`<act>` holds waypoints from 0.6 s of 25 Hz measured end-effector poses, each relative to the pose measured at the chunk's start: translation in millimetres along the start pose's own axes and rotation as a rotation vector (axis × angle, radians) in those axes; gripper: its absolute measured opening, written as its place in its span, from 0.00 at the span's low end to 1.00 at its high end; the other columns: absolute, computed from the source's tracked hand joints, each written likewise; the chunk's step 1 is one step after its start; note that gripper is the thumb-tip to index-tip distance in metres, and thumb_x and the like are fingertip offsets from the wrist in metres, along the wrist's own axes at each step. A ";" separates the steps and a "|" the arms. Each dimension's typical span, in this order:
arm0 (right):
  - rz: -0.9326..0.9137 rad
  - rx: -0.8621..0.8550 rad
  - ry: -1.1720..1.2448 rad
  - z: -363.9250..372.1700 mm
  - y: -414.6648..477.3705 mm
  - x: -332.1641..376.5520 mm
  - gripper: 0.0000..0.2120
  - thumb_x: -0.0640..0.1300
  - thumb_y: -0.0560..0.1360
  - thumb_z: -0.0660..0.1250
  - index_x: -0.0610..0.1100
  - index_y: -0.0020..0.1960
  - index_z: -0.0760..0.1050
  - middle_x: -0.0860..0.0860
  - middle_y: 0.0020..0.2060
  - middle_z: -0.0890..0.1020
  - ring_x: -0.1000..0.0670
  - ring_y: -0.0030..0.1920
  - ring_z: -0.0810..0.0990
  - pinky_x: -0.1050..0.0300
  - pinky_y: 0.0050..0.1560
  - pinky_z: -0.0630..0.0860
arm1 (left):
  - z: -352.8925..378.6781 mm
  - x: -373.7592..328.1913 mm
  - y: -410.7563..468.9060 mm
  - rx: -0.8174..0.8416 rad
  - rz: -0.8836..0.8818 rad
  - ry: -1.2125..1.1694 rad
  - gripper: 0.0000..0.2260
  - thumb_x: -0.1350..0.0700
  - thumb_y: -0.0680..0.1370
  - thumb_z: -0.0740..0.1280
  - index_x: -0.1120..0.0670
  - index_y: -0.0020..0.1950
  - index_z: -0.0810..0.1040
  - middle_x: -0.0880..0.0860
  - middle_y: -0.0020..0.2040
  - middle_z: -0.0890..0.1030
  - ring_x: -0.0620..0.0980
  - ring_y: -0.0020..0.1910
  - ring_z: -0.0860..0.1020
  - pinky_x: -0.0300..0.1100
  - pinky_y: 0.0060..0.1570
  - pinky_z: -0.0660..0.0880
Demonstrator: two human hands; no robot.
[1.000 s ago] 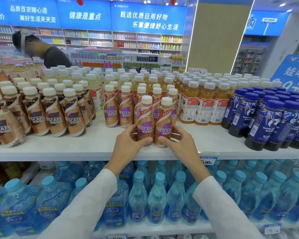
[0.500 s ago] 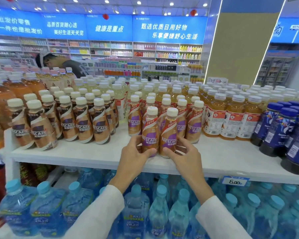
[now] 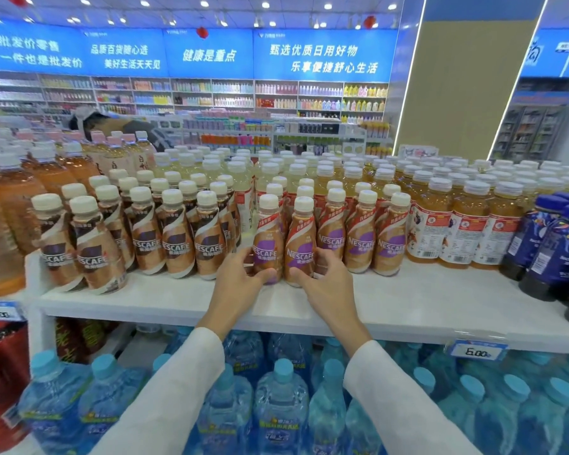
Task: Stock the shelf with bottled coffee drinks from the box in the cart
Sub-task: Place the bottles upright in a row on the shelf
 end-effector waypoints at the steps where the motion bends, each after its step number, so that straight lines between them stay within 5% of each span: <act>1: -0.001 0.001 0.000 0.3 1.6 -0.2 0.25 0.46 0.72 0.78 0.47 0.66 0.75 0.53 0.58 0.82 0.55 0.57 0.81 0.62 0.57 0.79 | 1.4 0.6 1.2 0.004 -0.001 -0.003 0.27 0.53 0.72 0.79 0.50 0.70 0.76 0.49 0.61 0.78 0.49 0.57 0.79 0.43 0.57 0.76; 5: 0.023 0.007 0.002 2.0 5.1 -2.3 0.26 0.45 0.73 0.78 0.46 0.68 0.74 0.52 0.60 0.82 0.55 0.58 0.80 0.70 0.53 0.75 | 2.7 0.9 4.8 0.008 0.004 -0.004 0.26 0.53 0.74 0.78 0.48 0.70 0.74 0.47 0.60 0.77 0.45 0.54 0.77 0.35 0.50 0.71; 9: 0.021 0.002 0.016 3.2 4.2 -1.7 0.27 0.44 0.73 0.77 0.44 0.69 0.74 0.51 0.61 0.82 0.55 0.59 0.80 0.61 0.59 0.79 | 3.8 0.7 3.9 0.005 0.018 -0.007 0.26 0.54 0.75 0.77 0.48 0.71 0.74 0.37 0.52 0.74 0.39 0.51 0.75 0.26 0.44 0.67; 15: 0.005 -0.004 -0.004 2.2 2.5 -1.3 0.27 0.45 0.74 0.77 0.45 0.70 0.74 0.53 0.60 0.82 0.58 0.57 0.81 0.75 0.50 0.75 | 5.4 -3.0 2.6 0.009 0.049 -0.019 0.26 0.54 0.76 0.76 0.49 0.73 0.74 0.42 0.57 0.75 0.46 0.57 0.77 0.37 0.55 0.72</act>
Point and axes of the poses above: each hand's wrist, its own y-axis towards the middle knuckle, its own z-axis out of the palm, x = y × z, the point moved 8 cm from there along y, towards the middle knuckle
